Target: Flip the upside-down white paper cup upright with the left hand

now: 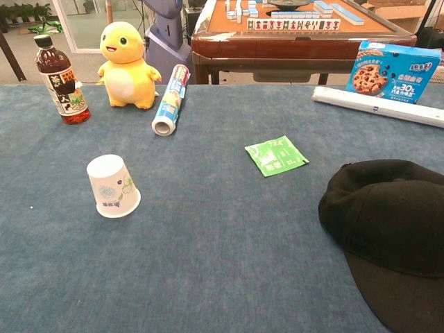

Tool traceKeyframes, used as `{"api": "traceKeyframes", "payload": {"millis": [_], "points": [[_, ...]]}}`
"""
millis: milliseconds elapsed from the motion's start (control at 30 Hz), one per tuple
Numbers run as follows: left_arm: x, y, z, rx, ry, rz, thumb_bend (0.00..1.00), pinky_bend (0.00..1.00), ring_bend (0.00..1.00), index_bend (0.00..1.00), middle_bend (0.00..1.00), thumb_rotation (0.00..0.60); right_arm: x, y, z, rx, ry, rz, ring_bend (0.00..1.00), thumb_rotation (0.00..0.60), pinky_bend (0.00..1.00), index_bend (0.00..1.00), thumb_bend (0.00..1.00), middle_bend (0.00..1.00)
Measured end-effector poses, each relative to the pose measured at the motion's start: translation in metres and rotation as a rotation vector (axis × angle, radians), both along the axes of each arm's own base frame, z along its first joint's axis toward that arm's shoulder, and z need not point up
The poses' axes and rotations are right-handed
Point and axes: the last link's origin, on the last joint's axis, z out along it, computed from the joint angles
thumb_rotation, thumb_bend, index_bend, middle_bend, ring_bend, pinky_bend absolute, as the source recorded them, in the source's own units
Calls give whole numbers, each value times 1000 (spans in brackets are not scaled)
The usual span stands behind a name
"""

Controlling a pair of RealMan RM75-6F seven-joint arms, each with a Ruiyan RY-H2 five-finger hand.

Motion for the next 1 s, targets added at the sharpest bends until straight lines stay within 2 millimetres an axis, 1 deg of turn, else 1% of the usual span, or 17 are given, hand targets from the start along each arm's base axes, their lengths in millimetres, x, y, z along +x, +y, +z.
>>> {"api": "traceKeyframes", "payload": {"millis": [333, 400, 467, 500, 600, 667, 733, 867, 1000], "points": [[0, 1, -3, -17, 7, 5, 283, 489, 59, 176, 64, 600, 0, -1, 3, -13, -2, -7, 277, 600, 474, 197, 501, 308], [1, 1, -4, -22, 10, 3, 270, 453, 35, 178, 45, 600, 0, -1, 3, -18, -3, -9, 277, 600, 474, 197, 501, 308], [2, 1, -6, -29, 15, -5, 246, 388, 2, 183, 4, 600, 0, -1, 4, -20, -2, -9, 277, 600, 474, 197, 500, 308], [3, 2, -6, -30, 18, -12, 238, 366, 0, 185, 0, 600, 0, -1, 4, -21, 0, -9, 277, 600, 474, 197, 500, 308], [10, 4, -9, -37, 33, -49, 222, 257, 0, 188, 0, 600, 1, 0, 6, -25, 3, -6, 277, 600, 474, 197, 499, 308], [16, 7, -12, -47, 46, -82, 219, 211, 0, 189, 0, 600, 2, 1, 8, -34, 1, -3, 277, 600, 474, 197, 499, 308], [22, 10, -16, -59, 63, -114, 217, 192, 0, 191, 0, 600, 3, 3, 10, -43, -2, -3, 277, 600, 474, 197, 498, 308], [33, 17, -22, -90, 102, -176, 217, 190, 0, 193, 0, 600, 2, 5, 16, -60, -2, -17, 277, 600, 474, 197, 496, 308], [40, 26, -28, -120, 148, -217, 216, 181, 0, 194, 0, 600, 2, 6, 20, -76, -7, -21, 277, 600, 474, 197, 495, 308]]}}
